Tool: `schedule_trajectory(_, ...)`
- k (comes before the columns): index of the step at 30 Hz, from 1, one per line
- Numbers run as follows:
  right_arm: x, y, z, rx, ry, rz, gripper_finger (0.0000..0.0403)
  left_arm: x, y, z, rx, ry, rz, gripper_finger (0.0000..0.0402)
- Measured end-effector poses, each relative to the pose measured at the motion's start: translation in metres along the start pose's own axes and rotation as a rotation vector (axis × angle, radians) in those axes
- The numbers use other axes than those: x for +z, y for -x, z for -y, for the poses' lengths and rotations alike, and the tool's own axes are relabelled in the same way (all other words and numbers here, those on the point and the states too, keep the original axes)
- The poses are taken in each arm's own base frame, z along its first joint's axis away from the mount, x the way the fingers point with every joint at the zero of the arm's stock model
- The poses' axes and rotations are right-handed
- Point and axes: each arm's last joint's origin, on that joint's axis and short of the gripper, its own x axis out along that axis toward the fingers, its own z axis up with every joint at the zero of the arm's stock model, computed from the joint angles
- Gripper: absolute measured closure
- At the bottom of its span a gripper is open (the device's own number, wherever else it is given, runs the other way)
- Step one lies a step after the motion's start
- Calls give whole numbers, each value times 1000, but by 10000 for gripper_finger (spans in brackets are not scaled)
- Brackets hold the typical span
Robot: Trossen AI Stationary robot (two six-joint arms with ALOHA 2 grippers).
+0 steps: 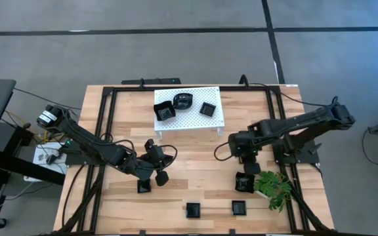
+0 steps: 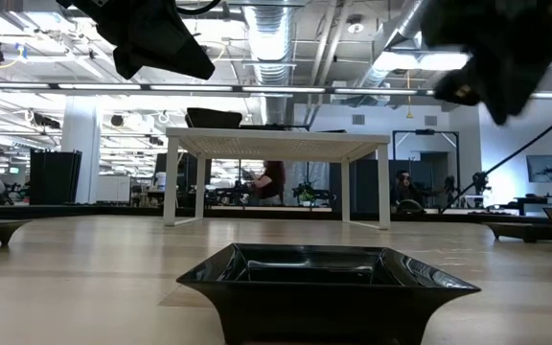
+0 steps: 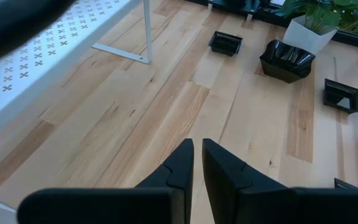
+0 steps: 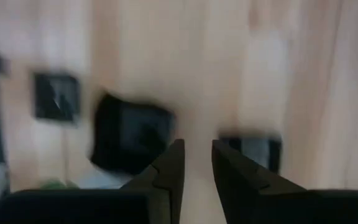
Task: Pick & Place Mini shaped plates
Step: Stack the black square plate on top of the black square plate on the shelf
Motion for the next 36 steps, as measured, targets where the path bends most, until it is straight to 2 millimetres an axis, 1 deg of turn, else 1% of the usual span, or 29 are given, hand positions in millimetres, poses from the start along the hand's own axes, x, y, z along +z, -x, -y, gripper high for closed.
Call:
schedule_trajectory(2, -7, -2, 3, -63, -36, -95, 317, 0, 0, 0, 0, 0, 0, 366)
schedule_trajectory(5, -14, -2, 6, -137, -54, -162, 298, 0, 0, 0, 0, -8, 0, 366)
schedule_trajectory(11, -20, 0, 8, -177, -59, -147, 251, 0, 0, 0, 0, -9, 0, 366)
schedule_trajectory(13, -27, -6, 10, -190, -54, -138, 238, 0, 0, 0, 0, -9, 0, 366)
schedule_trajectory(17, -48, -28, 19, -180, -25, -106, 223, 0, 0, 0, 0, -9, 0, 366)
schedule_trajectory(20, -56, -39, 27, -185, -96, -97, 221, 0, 0, 0, 0, -9, 0, 366)
schedule_trajectory(23, -56, -42, 34, -195, -158, -107, 226, 0, 0, 0, 0, -9, 0, 366)
schedule_trajectory(31, -41, -51, 55, -153, -276, -53, 245, 0, 0, 0, -1, -7, 1, 366)
schedule_trajectory(36, -38, -65, 65, -159, -314, -125, 250, 0, 0, 0, -1, -6, 2, 366)
